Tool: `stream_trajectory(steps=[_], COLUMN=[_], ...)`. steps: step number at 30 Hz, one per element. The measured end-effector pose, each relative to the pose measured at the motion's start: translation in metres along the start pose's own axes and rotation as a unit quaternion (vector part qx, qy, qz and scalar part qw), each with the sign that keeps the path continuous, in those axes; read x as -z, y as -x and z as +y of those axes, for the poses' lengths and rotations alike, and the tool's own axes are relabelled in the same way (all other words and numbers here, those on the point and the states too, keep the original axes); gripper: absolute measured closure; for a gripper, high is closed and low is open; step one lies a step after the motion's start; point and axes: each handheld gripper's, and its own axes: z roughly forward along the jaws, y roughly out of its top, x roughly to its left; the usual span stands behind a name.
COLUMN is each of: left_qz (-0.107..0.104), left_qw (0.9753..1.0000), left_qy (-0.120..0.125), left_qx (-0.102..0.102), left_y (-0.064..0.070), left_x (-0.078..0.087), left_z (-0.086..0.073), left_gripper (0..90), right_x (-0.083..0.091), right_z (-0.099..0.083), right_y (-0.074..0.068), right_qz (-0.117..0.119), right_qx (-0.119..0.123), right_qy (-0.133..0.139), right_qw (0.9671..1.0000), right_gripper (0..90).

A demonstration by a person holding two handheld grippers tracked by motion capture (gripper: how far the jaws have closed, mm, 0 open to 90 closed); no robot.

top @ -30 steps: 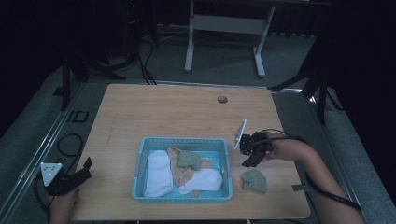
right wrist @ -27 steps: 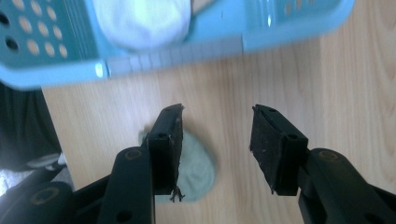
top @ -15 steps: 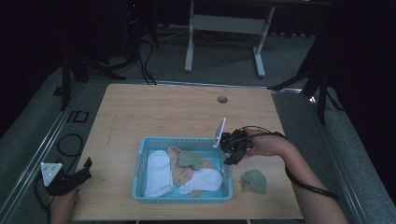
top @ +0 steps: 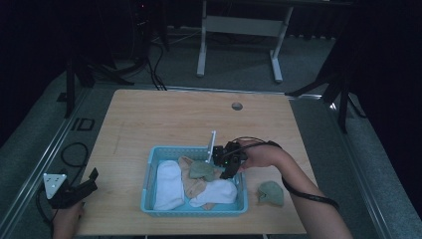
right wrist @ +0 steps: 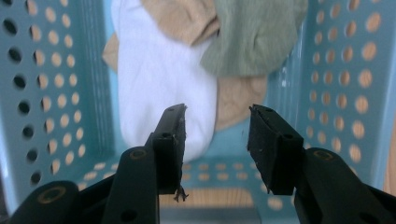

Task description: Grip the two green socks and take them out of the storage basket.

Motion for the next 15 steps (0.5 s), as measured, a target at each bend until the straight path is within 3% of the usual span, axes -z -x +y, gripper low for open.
stream_trajectory(steps=[15], left_qz=[-0.003], left_qw=[1.0000], left_qy=[0.002], left_qx=[0.000], left_y=[0.000], left_x=[0.000], left_z=[0.000], left_gripper=[0.7], right_x=[-0.029], right_z=[0.040], right_y=[0.004], right_qz=[0.009], right_qx=[0.023], right_qy=[-0.009], right_qw=[0.9997], right_gripper=[57.8])
